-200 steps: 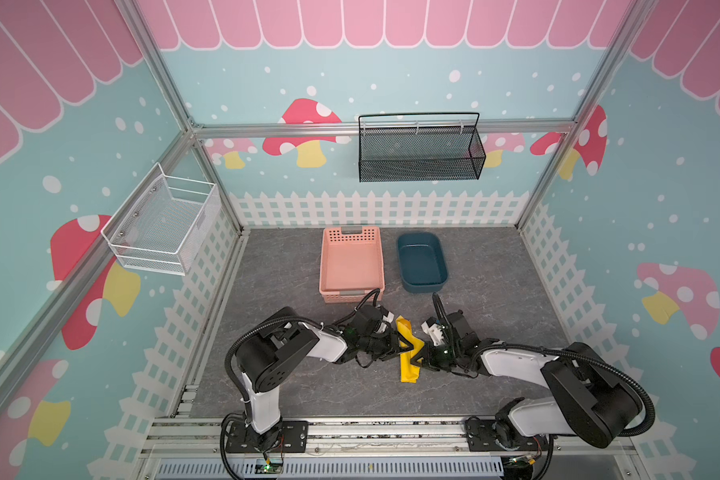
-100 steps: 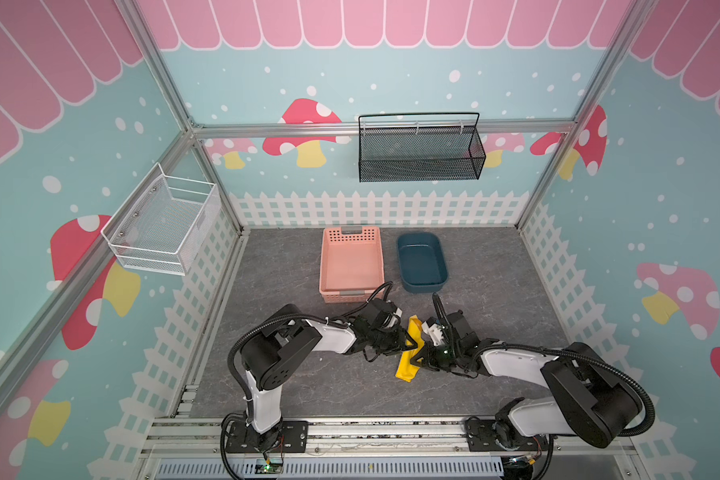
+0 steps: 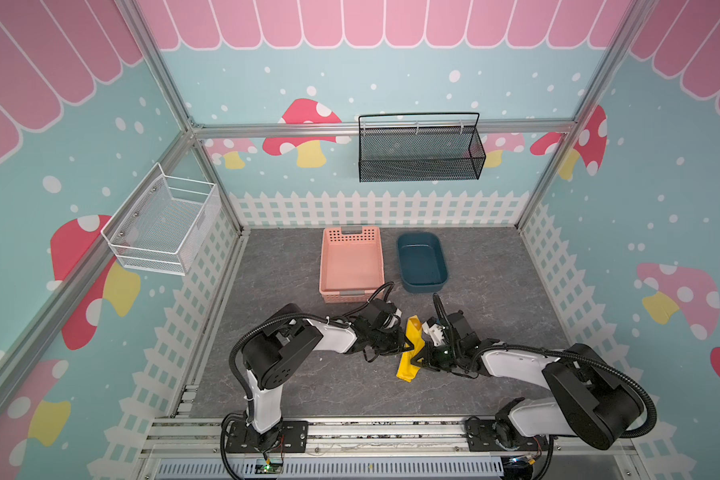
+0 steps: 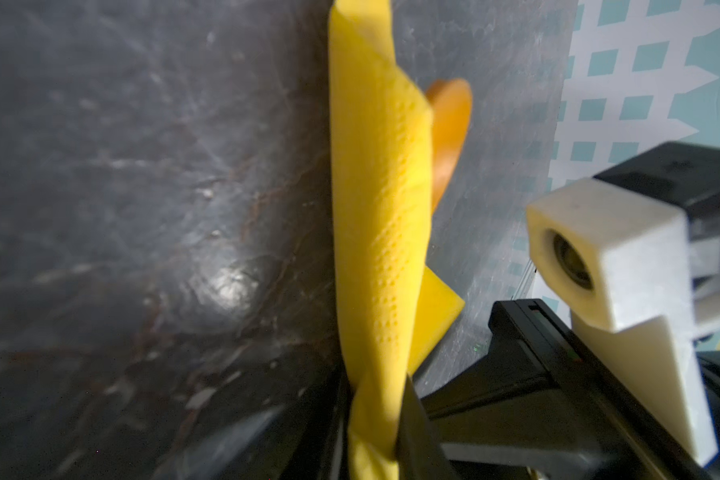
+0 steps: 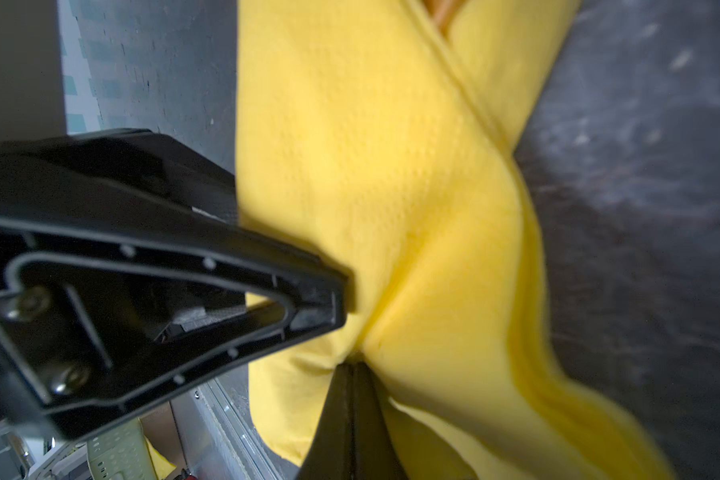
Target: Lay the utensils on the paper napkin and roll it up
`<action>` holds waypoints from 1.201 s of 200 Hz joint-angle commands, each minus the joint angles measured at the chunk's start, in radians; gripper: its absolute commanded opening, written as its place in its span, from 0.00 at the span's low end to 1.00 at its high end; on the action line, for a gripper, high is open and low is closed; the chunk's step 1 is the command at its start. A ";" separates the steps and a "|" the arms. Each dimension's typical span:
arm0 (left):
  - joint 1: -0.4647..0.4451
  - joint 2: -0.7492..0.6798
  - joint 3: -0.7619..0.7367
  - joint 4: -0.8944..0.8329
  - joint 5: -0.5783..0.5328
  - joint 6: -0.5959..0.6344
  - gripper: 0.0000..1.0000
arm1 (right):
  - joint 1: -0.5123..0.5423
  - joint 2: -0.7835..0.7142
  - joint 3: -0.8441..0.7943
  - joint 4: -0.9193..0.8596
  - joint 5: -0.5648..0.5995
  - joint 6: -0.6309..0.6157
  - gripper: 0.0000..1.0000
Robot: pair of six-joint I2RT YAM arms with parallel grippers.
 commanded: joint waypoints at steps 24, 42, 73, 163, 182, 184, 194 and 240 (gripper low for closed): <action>0.000 0.014 -0.019 -0.128 -0.105 0.024 0.15 | -0.002 -0.072 -0.021 -0.115 0.073 0.020 0.00; 0.007 -0.002 -0.023 -0.117 -0.109 0.019 0.10 | -0.003 -0.121 -0.019 -0.131 0.082 0.032 0.03; 0.023 -0.009 -0.034 -0.072 -0.092 -0.009 0.06 | -0.004 -0.199 0.008 -0.191 0.109 0.038 0.07; 0.060 -0.098 -0.087 0.048 -0.067 -0.088 0.00 | -0.024 -0.323 0.046 -0.284 0.140 0.050 0.10; 0.064 -0.124 -0.087 0.055 -0.064 -0.086 0.00 | -0.028 -0.346 0.057 -0.298 0.148 0.050 0.12; 0.065 -0.127 -0.086 0.055 -0.064 -0.086 0.00 | -0.029 -0.348 0.057 -0.299 0.148 0.050 0.12; 0.066 -0.139 -0.088 0.060 -0.065 -0.085 0.00 | -0.032 -0.359 0.060 -0.303 0.148 0.050 0.12; 0.074 -0.175 -0.103 0.080 -0.066 -0.091 0.00 | -0.037 -0.397 0.058 -0.303 0.150 0.056 0.14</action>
